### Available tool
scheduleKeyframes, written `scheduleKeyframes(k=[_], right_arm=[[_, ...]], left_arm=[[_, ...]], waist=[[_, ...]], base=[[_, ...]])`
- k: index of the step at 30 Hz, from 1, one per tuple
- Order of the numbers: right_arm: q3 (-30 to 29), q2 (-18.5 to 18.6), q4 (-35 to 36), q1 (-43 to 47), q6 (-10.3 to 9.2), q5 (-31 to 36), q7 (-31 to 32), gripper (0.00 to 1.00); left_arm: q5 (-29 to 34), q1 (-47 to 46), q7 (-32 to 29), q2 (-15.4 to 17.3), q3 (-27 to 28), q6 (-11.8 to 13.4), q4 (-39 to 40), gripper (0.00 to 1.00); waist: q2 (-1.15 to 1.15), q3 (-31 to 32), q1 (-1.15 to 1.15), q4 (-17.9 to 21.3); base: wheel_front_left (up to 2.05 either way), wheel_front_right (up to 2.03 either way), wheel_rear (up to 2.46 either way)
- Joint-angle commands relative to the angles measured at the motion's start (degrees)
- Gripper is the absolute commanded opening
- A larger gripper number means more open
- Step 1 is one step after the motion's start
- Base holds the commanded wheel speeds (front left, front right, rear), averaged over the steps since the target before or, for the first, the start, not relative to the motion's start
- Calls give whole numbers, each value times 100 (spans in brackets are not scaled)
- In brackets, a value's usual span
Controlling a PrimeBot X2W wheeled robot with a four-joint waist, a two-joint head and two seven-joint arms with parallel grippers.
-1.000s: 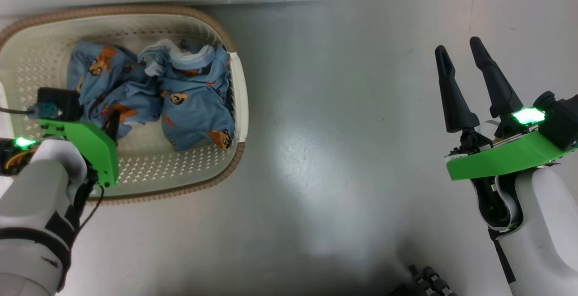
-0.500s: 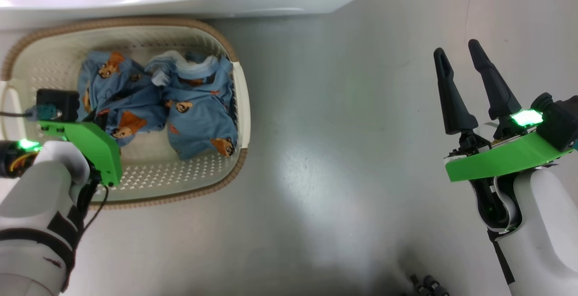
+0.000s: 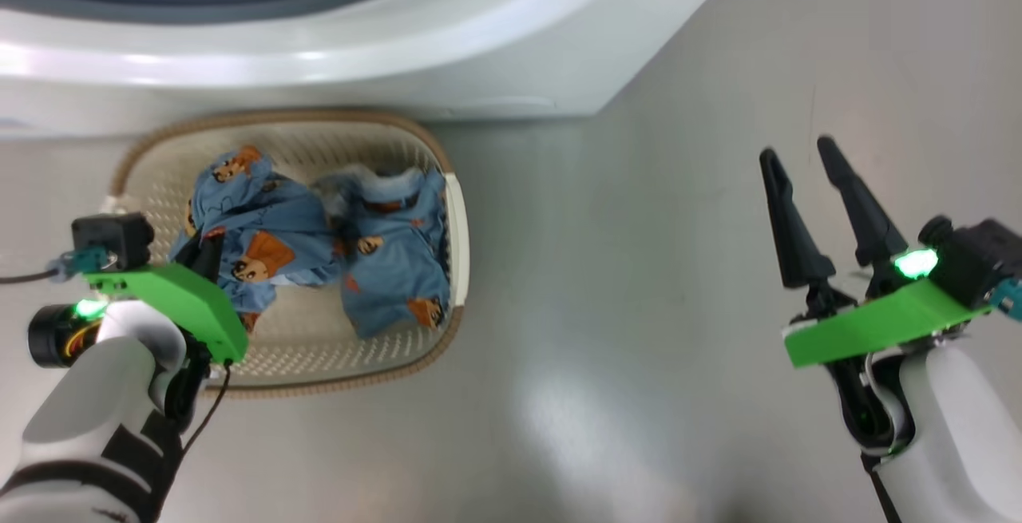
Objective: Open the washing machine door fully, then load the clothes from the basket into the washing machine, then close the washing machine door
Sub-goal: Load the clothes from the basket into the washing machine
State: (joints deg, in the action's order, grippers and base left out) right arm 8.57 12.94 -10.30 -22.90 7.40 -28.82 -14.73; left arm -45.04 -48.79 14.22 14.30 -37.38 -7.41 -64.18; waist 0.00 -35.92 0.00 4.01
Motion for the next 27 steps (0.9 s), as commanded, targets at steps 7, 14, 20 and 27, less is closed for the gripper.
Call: scheduleKeyframes(k=[7, 14, 20, 27], right_arm=[[71, 101, 14, 568, 9, -77, -27, 100], [8, 154, -39, 850, 9, -114, -27, 100], [-72, 171, -62, 1144, 9, -144, -27, 100], [-171, 200, -77, 1401, 9, -166, -27, 100]], left_arm=[[455, 762, 76, 332, 940, -8, 822, 0], [1005, 1367, 77, 216, 1818, -8, 1611, 0], [1487, 1967, 77, 10, 2514, -8, 2467, 0], [1804, 2644, 77, -178, 3096, -8, 3349, 0]], waist=[[0, 1042, 0, -162], [0, 1513, 0, -210], [0, 1911, 0, -233], [0, 2241, 0, -217]], base=[[0, 0, 0], [0, 0, 0], [0, 0, 0], [0, 0, 0]])
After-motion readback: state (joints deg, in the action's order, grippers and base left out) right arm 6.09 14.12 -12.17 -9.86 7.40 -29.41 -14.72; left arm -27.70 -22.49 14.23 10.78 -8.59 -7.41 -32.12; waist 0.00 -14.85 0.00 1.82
